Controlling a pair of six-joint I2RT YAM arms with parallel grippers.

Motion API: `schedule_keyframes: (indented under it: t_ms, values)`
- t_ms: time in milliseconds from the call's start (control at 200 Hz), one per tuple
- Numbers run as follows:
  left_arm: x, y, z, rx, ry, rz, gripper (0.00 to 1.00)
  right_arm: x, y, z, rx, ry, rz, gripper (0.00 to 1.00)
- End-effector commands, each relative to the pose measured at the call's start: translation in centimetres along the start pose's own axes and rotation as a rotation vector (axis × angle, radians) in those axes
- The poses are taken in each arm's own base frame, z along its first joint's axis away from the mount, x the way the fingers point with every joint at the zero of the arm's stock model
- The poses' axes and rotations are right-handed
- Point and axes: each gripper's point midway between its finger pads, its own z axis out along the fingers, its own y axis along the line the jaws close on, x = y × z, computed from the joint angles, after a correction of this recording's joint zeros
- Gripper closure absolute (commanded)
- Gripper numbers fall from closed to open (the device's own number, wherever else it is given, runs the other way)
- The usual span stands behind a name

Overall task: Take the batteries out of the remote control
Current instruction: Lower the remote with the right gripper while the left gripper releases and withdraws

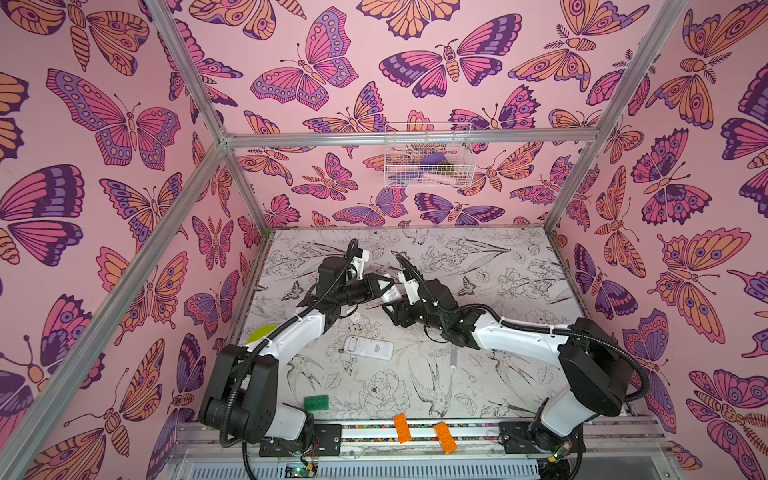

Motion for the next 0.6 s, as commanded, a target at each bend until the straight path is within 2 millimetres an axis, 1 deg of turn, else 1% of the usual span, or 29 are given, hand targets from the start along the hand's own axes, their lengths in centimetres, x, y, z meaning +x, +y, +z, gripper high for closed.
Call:
schedule_keyframes:
  t_ms: [0,45,130,210,246,311,356,441,486,501,521,596]
  values:
    - [0.6,-0.1,0.2,0.018,0.005,0.013,1.0,-1.1,0.4,0.3,-0.027,-0.014,-0.012,0.41]
    - [0.5,0.1,0.3,0.01,0.0,0.019,0.98,-1.0,0.2,0.3,-0.024,-0.011,-0.014,0.45]
    - [0.5,-0.1,0.2,0.014,0.0,0.02,0.94,-1.0,0.0,0.3,-0.026,-0.008,-0.001,0.57]
    - [0.7,0.0,0.2,0.015,0.005,0.021,0.86,-1.2,0.2,0.0,-0.042,-0.013,-0.005,0.63]
    - [0.7,0.2,0.2,0.005,0.0,0.023,0.8,-1.2,0.1,-0.1,-0.042,-0.015,-0.012,0.64]
    - [0.4,0.5,0.2,-0.005,-0.008,0.032,0.66,-1.1,-0.4,-0.2,-0.028,-0.014,-0.013,0.64]
    - [0.1,0.3,0.0,0.0,-0.013,0.028,0.57,-1.1,-0.9,-0.5,-0.018,-0.009,-0.007,0.64]
    - [-0.4,-0.2,-0.5,0.017,-0.02,0.039,0.44,-0.6,-1.5,-1.4,-0.007,0.006,-0.035,0.65]
    - [-0.8,-0.2,-0.7,0.014,-0.03,0.05,0.38,0.4,-2.3,-1.5,0.01,0.036,-0.064,0.64]
    - [-1.0,-0.1,-0.8,0.01,-0.035,0.052,0.37,-0.1,-2.1,-2.2,0.005,0.022,-0.078,0.64]
    - [-1.3,0.0,-1.0,0.007,-0.039,0.056,0.35,0.1,-2.3,-2.5,0.007,0.029,-0.096,0.64]
    - [-2.4,0.4,-1.8,-0.022,-0.051,0.064,0.32,1.2,-3.4,-3.5,0.024,0.071,-0.163,0.64]
